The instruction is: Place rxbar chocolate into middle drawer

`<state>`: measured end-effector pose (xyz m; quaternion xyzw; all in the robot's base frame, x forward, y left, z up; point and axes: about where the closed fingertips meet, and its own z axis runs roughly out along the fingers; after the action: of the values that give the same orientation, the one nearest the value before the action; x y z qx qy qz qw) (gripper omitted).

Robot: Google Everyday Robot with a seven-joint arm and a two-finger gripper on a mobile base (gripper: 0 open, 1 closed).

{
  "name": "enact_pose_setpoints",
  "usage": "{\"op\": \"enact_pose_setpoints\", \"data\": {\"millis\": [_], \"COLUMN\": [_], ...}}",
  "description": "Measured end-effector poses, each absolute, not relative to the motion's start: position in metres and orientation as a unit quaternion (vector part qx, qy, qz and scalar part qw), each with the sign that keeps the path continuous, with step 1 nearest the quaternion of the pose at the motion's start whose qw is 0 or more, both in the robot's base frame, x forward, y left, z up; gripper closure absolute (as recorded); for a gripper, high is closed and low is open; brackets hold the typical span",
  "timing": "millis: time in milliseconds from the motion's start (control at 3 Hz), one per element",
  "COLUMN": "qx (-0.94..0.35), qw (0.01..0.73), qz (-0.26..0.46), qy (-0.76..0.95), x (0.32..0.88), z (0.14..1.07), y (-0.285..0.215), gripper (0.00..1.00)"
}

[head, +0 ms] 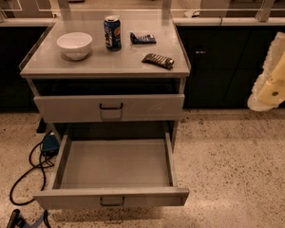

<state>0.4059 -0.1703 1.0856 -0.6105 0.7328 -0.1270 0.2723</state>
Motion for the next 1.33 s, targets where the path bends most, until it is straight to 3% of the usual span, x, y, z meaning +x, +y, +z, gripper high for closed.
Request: {"op": "enact_pose_setpoints", "data": {"millis": [667,1000,1333], "qx": [-0.615,-0.621,-0.609], "qw": [0.274,0.25,0.208], "qz": [-0.131,-0.122,-0.127], "qy": [0.728,0.733,0.755], "x": [0.417,0.458,0.548], "z": [1.096,1.095,1.073], "y": [-0.16,-0.142,-0.136], "gripper": [0.0,0.0,0.0]}}
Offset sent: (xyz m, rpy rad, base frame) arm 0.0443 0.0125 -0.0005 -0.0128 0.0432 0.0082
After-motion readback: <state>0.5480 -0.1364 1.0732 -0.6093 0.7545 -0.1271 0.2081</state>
